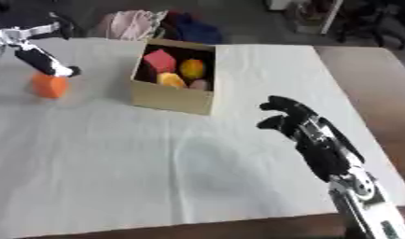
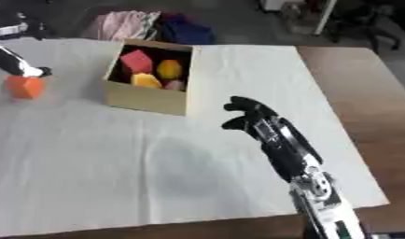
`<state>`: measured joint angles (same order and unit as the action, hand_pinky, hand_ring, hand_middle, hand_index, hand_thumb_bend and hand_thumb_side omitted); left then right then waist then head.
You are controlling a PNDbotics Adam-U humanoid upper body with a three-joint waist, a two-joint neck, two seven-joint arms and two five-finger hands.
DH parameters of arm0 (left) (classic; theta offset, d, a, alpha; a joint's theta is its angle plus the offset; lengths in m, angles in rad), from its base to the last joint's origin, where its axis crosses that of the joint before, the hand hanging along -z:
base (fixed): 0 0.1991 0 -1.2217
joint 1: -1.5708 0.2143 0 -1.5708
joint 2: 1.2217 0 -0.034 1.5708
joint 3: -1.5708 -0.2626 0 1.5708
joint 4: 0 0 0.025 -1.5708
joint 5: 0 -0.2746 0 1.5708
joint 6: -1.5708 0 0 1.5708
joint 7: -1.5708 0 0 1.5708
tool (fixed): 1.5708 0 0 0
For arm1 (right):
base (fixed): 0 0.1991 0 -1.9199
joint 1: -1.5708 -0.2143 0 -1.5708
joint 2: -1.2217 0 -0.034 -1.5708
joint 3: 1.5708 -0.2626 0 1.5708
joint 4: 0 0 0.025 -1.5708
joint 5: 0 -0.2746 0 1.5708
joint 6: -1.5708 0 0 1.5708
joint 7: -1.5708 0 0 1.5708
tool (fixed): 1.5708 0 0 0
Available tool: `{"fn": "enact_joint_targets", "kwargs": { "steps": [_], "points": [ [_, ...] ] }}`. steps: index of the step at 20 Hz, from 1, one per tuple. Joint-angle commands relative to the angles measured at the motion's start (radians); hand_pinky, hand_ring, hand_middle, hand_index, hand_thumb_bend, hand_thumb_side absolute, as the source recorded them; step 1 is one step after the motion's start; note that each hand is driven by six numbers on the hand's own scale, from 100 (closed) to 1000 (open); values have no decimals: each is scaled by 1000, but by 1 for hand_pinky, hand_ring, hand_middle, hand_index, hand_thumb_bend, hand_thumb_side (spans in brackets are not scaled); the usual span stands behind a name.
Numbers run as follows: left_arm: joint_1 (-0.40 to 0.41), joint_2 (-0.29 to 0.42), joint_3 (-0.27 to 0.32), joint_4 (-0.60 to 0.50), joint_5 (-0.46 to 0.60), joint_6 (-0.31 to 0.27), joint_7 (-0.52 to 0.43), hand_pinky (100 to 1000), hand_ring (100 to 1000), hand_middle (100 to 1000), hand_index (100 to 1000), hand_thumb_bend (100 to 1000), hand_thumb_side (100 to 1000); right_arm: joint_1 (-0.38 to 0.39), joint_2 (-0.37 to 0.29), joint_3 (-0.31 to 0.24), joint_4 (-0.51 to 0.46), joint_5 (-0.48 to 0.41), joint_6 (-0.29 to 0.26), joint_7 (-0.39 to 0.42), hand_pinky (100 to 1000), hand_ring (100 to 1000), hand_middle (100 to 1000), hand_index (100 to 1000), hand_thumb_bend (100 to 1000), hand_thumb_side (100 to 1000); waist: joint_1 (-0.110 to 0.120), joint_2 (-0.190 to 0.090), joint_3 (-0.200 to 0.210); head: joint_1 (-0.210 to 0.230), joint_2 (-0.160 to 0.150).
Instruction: Pick up objects on the table and place them in the box.
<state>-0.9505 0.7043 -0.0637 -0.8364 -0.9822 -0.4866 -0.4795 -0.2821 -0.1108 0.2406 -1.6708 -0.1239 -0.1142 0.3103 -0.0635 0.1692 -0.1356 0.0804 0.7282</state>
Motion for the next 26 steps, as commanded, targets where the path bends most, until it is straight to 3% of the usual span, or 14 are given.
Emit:
{"fn": "enact_joint_targets", "kwargs": {
  "steps": [1,8,17,26],
  "points": [
    [-10,44,31,28,-55,-5,-3,815,763,836,904,465,326,-13,-16,-9,-10,4,-3,-1,823,697,807,886,100,817,2,-15,1,-4,-9],
    [13,62,53,72,-113,-8,7,808,756,825,897,473,346,-12,-16,-12,-10,5,-4,-3,823,696,807,886,100,817,2,-12,2,-7,-8],
    [43,64,68,110,-170,63,203,805,754,823,891,442,340,-12,-15,-14,-10,4,-4,-4,823,696,808,886,100,820,0,-7,0,-11,-11],
    [64,61,76,143,-212,75,205,818,776,852,902,431,353,-13,-15,-12,-9,3,-3,-3,824,696,808,886,100,823,-4,-1,-3,-10,-13]
  ]
}}
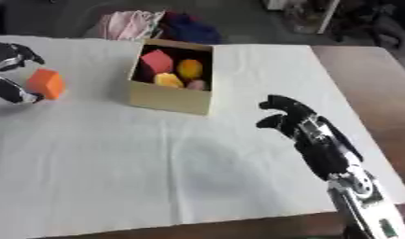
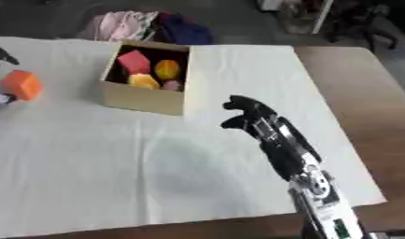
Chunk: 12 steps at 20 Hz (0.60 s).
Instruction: Pick up objects on the table and place them in the box.
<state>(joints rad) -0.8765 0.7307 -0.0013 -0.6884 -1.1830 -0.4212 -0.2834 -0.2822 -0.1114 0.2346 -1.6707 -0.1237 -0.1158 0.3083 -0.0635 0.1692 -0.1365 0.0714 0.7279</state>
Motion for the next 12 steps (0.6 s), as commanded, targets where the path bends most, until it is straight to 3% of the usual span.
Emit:
{"fn": "enact_joint_targets", "kwargs": {
  "steps": [1,12],
  "points": [
    [-7,34,15,-4,-14,16,17,821,780,860,905,419,353,-13,-14,-6,-9,3,-2,-1,824,696,808,886,100,823,-5,0,-2,-1,-13],
    [6,17,21,16,-32,60,113,829,789,885,928,372,333,-16,-12,-5,-9,0,-1,0,824,696,808,887,100,828,-17,13,-5,-4,-17]
  ]
}}
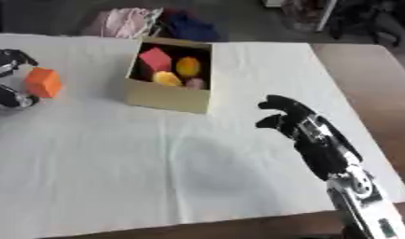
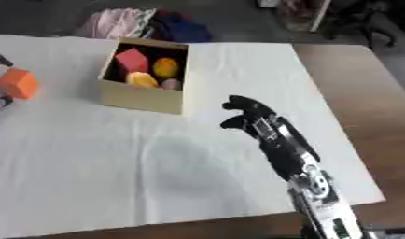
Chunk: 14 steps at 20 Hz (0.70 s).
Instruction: Pick up objects on the table and place them in the box.
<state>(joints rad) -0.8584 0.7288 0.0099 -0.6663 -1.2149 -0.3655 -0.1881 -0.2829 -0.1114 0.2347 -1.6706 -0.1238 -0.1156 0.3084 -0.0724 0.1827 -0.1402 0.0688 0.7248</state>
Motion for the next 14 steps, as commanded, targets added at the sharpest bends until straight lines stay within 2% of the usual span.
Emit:
{"fn": "enact_joint_targets", "kwargs": {
  "steps": [1,4,9,11,14],
  "points": [
    [-11,17,9,-3,1,6,21,828,788,884,927,368,333,-16,-12,-5,-9,-1,-1,0,824,696,808,887,100,828,-9,1,-1,-2,-14],
    [-8,11,8,5,2,4,26,797,746,843,902,349,331,-16,-11,-5,-9,-1,-1,1,825,696,808,887,100,829,-10,3,-2,-2,-13],
    [-7,10,9,5,8,-5,34,707,597,705,797,268,296,-17,-11,-5,-9,-1,-1,1,825,695,808,887,100,834,-10,4,-3,-1,-13],
    [-7,12,10,-2,13,-6,55,686,570,657,762,216,291,-17,-11,-5,-9,-1,0,1,825,695,808,887,100,831,-9,4,-3,0,-13],
    [-6,17,13,-10,27,-5,91,663,541,619,735,185,262,-18,-11,-6,-9,-1,0,1,825,696,808,887,100,829,-7,2,-2,-1,-14]
  ]
}}
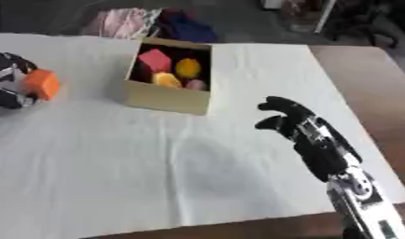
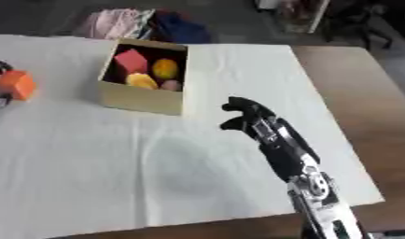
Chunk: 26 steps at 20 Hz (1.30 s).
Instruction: Pick up objects on the table and place them in the box.
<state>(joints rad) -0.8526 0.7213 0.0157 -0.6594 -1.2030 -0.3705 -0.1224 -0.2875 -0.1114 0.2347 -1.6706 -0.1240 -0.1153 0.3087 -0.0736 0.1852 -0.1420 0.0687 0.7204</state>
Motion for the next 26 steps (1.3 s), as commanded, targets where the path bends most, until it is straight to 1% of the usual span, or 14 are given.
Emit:
{"fn": "enact_joint_targets", "kwargs": {
  "steps": [1,5,10,13,16,17,18,21,26],
  "points": [
    [-12,28,7,-20,21,-1,34,659,536,613,731,177,258,-13,-11,-6,-9,-1,-1,1,825,695,808,887,100,829,-5,-1,0,-2,-9],
    [-19,47,4,-53,62,-16,45,655,527,602,726,149,243,-13,-13,-8,-9,1,-1,1,826,695,808,887,100,827,-2,-5,3,-3,-9],
    [-39,72,-12,-130,152,-53,22,650,517,591,724,109,223,-13,-16,-8,-7,3,-2,2,826,695,808,888,100,825,3,-12,10,-5,-7],
    [-55,74,-38,-201,207,-86,-2,653,516,591,726,118,213,-12,-17,-7,-6,4,-2,3,826,695,809,888,100,823,5,-17,12,-6,-6],
    [-85,56,-75,-270,265,-122,-34,654,515,592,728,120,206,-11,-17,-5,-5,4,-3,5,826,695,809,888,100,822,6,-22,11,-5,-4],
    [-95,48,-87,-289,283,-132,-47,654,514,592,729,137,513,-10,-16,-5,-5,4,-3,5,826,695,809,888,100,822,7,-23,10,-4,-3],
    [-108,33,-99,-304,301,-143,-61,654,514,592,729,108,203,-11,-15,-4,-5,4,-3,6,826,695,809,888,100,822,7,-24,9,-1,-3],
    [-148,-20,-127,-325,331,-156,-104,657,518,597,734,103,205,-11,-11,-1,-4,2,-2,10,826,695,809,888,100,822,7,-26,2,5,-2],
    [-189,-127,-156,-300,302,-171,-139,668,532,617,753,100,213,-12,-3,6,-3,-1,0,16,826,694,809,888,100,825,5,-23,-19,22,0]
  ]
}}
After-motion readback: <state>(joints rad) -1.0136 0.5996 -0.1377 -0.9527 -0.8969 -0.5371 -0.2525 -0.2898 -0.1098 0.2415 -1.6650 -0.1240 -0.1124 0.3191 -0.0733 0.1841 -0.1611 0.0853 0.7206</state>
